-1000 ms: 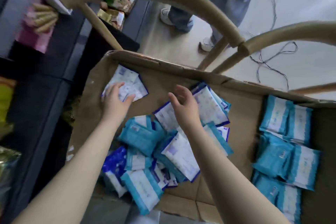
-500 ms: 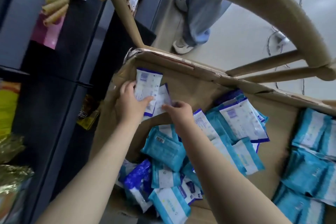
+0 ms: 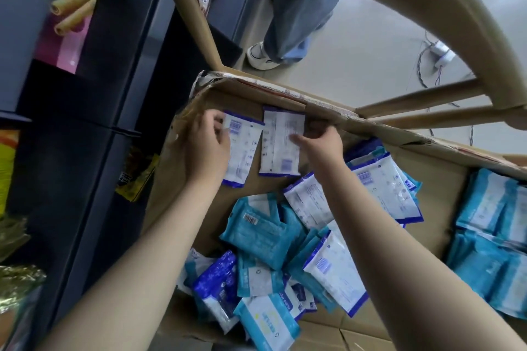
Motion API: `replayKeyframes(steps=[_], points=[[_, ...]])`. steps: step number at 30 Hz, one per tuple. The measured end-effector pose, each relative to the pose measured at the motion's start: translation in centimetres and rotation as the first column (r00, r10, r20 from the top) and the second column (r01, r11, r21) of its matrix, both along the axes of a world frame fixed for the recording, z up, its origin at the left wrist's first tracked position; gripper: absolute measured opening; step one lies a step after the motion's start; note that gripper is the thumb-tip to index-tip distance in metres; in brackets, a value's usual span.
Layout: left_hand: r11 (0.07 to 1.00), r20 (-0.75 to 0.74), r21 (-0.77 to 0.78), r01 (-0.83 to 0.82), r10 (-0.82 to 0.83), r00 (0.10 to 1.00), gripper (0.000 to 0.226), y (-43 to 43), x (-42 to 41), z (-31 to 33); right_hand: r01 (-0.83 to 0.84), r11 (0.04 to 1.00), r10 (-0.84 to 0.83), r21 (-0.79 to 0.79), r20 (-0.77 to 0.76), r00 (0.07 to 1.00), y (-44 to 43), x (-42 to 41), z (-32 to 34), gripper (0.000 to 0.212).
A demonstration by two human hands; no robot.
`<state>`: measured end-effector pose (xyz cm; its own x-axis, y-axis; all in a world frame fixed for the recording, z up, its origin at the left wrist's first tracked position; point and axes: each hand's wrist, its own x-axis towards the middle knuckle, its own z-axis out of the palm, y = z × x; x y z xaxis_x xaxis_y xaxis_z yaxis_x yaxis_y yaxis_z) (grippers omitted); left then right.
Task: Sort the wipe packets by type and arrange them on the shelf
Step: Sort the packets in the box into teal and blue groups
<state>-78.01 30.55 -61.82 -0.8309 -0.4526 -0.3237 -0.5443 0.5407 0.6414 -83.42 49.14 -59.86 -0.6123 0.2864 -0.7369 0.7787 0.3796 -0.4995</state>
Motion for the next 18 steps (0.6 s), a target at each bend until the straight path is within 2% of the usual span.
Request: replayKeyframes(steps=[3,5,7,11,14,18], points=[[0.969,0.078,-0.112,0.219,-0.211,0.974,0.041,0.8,0.9,-0.2,-0.079,0.996,0.078,0.049,0.030,0.997,-0.2,1.2,-0.4,0.055],[0.950,0.173,-0.161,0.268,-0.240,0.955,0.058,1.1,2.2,-0.2,-0.064,0.997,0.063,0.043,0.041,0.997,-0.3,2.3,-1.0,0.042],[0.945,0.192,-0.198,0.260,-0.223,0.956,0.063,1.0,3.0,-0.3,-0.034,0.999,0.033,0.022,0.025,0.999,-0.3,2.7,-1.5,0.037],[0.939,0.133,-0.236,0.249,-0.223,0.966,0.058,1.0,0.9,-0.6,-0.057,0.997,0.062,0.058,-0.084,0.995,-1.0,1.9,-1.7,0.032],[0.941,0.083,-0.253,0.225,-0.211,0.974,0.053,0.9,-1.1,-0.4,-0.003,0.997,0.017,0.079,-0.178,0.984,-1.5,1.6,-1.1,0.027],[0.973,-0.053,-0.178,0.151,-0.162,0.985,0.048,1.7,0.4,1.2,-0.027,0.988,0.080,0.149,-0.365,0.928,1.0,3.7,1.1,0.023]])
